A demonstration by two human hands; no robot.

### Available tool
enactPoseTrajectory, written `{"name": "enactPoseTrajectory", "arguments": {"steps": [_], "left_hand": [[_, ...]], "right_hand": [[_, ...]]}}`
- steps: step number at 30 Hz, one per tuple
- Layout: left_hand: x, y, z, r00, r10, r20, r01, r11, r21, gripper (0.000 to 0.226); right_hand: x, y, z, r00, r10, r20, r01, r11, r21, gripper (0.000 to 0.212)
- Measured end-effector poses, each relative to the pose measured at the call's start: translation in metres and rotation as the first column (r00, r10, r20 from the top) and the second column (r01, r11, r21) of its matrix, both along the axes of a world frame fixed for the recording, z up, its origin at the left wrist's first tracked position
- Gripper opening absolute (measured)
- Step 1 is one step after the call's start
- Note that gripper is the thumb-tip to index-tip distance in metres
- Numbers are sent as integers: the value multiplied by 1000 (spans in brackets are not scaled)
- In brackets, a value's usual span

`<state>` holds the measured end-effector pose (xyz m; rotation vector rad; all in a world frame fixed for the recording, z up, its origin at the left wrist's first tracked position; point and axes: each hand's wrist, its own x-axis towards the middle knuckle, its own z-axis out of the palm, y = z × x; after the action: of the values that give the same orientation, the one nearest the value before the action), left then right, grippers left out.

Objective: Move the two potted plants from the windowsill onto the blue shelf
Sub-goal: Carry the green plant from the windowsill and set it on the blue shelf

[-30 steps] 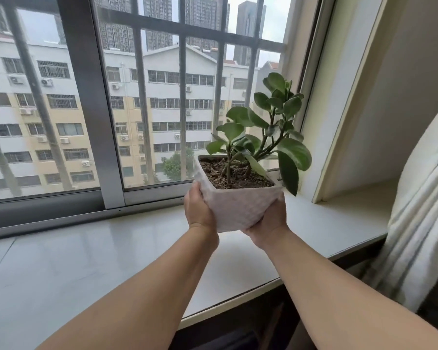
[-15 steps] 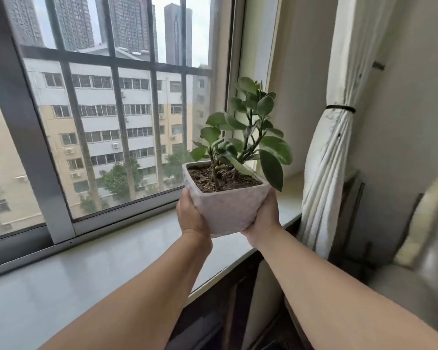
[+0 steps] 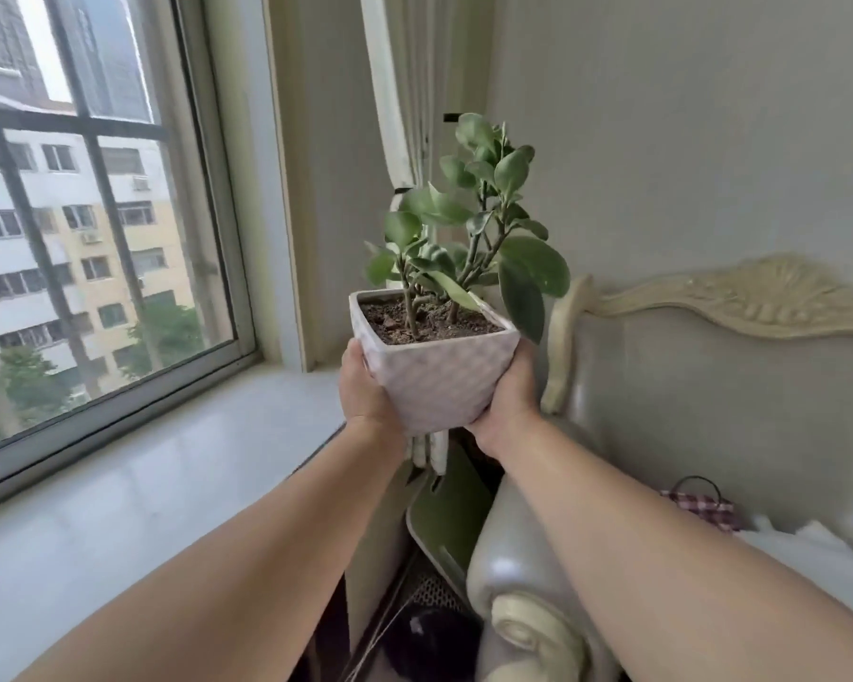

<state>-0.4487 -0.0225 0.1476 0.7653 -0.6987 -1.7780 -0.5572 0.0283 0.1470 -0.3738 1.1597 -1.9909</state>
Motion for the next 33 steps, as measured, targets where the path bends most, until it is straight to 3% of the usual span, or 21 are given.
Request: {"name": "enactPoseTrajectory", "arguments": {"steps": [7, 12, 19, 33], "left_hand": [[-90, 98, 3, 978, -207, -6, 207, 978, -6, 40], [-152, 190, -7, 920, -390, -28, 390, 921, 2, 33], [-229, 335, -20, 832, -555, -19, 554, 826, 107, 33], [-348, 573, -51, 500, -866, -25, 857, 491, 158, 35]], "right_hand": [[-76, 117, 4, 977, -211, -4, 211, 977, -18, 56], [-126, 224, 0, 933, -360, 3, 360, 933, 19, 66], [-185, 384, -14, 829, -559, 18, 556, 827, 83, 59], [-263, 639, -46, 550, -835, -18, 831, 545, 110, 67]]}}
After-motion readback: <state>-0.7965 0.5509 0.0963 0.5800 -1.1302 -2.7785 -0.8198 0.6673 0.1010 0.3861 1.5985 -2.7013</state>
